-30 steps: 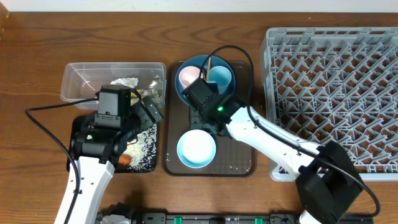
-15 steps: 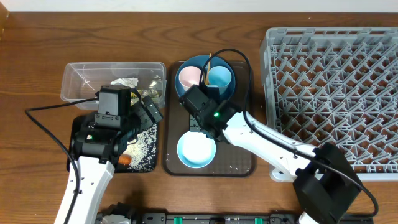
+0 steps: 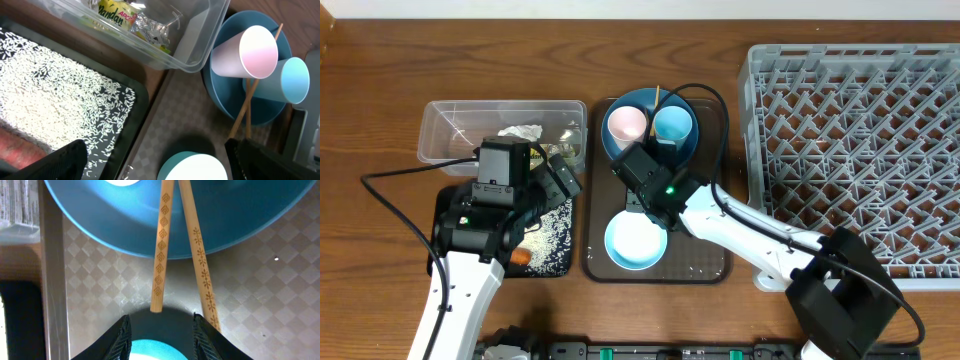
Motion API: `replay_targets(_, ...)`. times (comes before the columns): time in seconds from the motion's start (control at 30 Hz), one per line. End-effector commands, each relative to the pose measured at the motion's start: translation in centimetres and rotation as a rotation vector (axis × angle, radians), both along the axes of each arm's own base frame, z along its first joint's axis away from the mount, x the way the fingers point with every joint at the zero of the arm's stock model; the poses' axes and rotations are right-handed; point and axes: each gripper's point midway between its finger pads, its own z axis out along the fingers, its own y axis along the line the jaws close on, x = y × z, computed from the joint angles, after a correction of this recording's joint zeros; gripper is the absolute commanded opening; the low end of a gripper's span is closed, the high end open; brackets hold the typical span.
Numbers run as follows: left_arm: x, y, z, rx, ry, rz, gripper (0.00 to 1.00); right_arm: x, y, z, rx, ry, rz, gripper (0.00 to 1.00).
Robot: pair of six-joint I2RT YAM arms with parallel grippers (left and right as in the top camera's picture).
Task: Sort waste into correct bins and load items into the dishwasher rack
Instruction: 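Lower the right gripper and close it on one chopstick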
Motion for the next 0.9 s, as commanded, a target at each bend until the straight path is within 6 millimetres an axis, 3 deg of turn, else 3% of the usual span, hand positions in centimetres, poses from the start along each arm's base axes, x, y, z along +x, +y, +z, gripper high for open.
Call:
replay_targets(0.0, 0.3, 0.2, 0.5, 0.008, -0.013, 0.006, 0.98, 0.1, -0.2, -0.7, -0.003, -0.017, -0.040, 0.40)
replay_targets(0.87, 0.3, 0.2, 0.5, 0.008, -0.013, 0.006, 0.98, 1.1, -0.1, -0.6, 0.017, -0.073, -0.064, 0.35)
